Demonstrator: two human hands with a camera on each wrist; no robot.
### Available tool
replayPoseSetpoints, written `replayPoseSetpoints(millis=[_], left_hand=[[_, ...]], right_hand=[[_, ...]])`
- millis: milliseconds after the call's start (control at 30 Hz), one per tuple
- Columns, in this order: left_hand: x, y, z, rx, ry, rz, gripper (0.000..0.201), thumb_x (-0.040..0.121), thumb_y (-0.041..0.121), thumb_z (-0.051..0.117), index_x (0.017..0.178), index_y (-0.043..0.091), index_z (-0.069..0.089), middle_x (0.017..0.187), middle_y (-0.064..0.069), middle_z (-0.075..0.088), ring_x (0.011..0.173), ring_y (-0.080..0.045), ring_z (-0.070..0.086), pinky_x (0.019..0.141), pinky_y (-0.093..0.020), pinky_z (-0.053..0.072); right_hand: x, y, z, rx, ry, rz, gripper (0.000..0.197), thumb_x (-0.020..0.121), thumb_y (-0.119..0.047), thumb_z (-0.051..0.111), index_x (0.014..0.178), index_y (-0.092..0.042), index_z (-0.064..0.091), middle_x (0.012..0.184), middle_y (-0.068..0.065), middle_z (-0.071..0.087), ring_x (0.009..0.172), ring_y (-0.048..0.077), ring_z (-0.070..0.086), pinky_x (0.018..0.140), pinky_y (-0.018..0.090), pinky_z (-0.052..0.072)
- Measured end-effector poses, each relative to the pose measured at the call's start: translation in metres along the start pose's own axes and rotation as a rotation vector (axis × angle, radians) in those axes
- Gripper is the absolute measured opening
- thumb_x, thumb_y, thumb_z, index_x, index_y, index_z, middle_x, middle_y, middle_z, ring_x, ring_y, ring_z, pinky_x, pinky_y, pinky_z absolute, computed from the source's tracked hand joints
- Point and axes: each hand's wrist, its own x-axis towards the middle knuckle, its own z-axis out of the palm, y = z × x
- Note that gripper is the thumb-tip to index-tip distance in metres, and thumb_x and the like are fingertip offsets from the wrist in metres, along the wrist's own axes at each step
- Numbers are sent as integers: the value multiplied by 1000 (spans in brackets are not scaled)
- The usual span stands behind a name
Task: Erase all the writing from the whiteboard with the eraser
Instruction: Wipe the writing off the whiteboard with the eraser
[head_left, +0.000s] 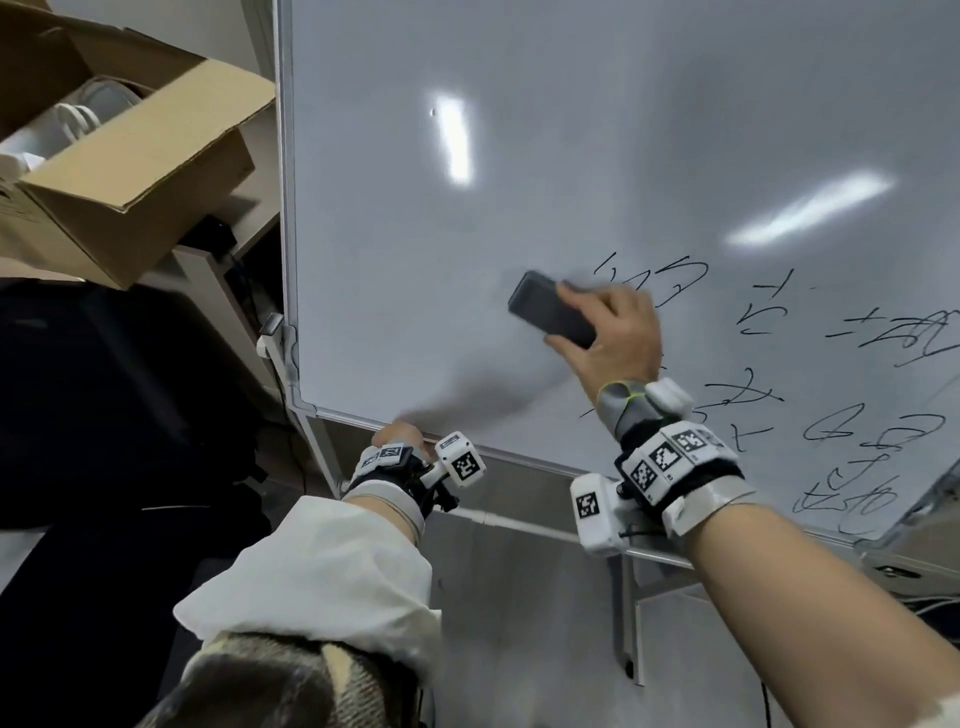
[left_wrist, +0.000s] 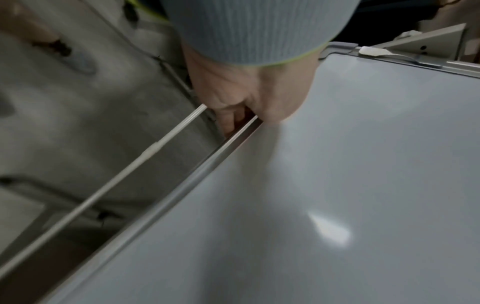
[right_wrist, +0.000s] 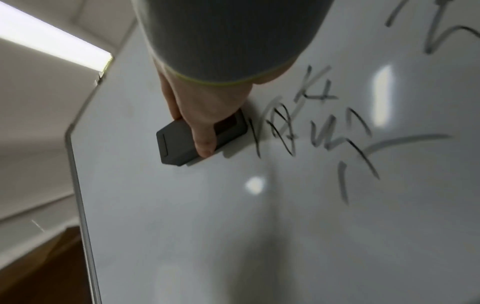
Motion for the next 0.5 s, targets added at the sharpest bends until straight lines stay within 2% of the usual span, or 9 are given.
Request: replayPoseSetpoints(millis=[67,100,200,300,367,400,433,467,500], left_hand=[[-11,9,9,-88,27,21,33,57,39,86,72,18,66,84,-2,62,89,-22,67,70,-26,50],[-17,16,13,-112,48,31,37,57,40,88,66,17,61,82,-2,62,89,-21,67,70,-25,49],[-19,28,29,-216,41,24,34,73,46,80,83,16,68,93,-4,69,94,-19,68,68,-22,42],[-18,35,48,-344,3,-35,41,66,55,78,87,22,66,109,-5,65,102,-23,66,69,-24,46],[-13,41,54,-458,54,-5,61,81,59,63,126,17,60,134,-10,55,92,-15,61,62,-14,50],[-8,40,58,-495,110,22,59,97,48,48,142,11,48,144,-14,48,79,-11,55,50,-9,47],[-2,38,60,-559,124,-25,53,104,35,39,149,6,38,149,-16,43,72,-11,50,42,-9,44],[1,36,60,-622,124,-39,54,103,33,42,149,6,36,149,-17,43,75,-16,53,46,-12,47],[-2,40,58,-650,138,-87,63,93,41,56,146,10,43,144,-16,48,87,-21,58,59,-17,53]], right_hand=[[27,1,-18,24,99,54,60,65,-43,81,122,-29,69,101,2,61,96,30,53,85,42,48],[38,2,-26,30,134,58,60,66,-44,80,124,-30,68,102,2,61,97,29,53,84,41,48],[55,3,-42,14,185,46,60,69,-46,78,126,-32,66,103,1,60,99,28,52,84,39,48],[47,7,-45,5,162,9,61,68,-45,80,125,-31,67,101,2,61,96,30,53,81,41,48],[31,10,-37,-1,90,-57,62,63,-43,84,122,-29,69,99,2,62,92,29,53,79,40,47],[20,13,-32,-6,49,-99,62,61,-43,86,119,-27,71,97,2,63,91,27,51,79,38,46],[9,14,-27,-9,8,-140,62,59,-42,88,117,-27,72,95,2,63,90,24,49,79,37,44],[-4,17,-21,-8,-37,-170,62,57,-42,89,115,-26,73,94,1,63,90,23,48,80,36,43],[-15,19,-17,-5,-82,-190,62,56,-42,90,113,-26,74,93,1,64,89,24,50,81,36,43]])
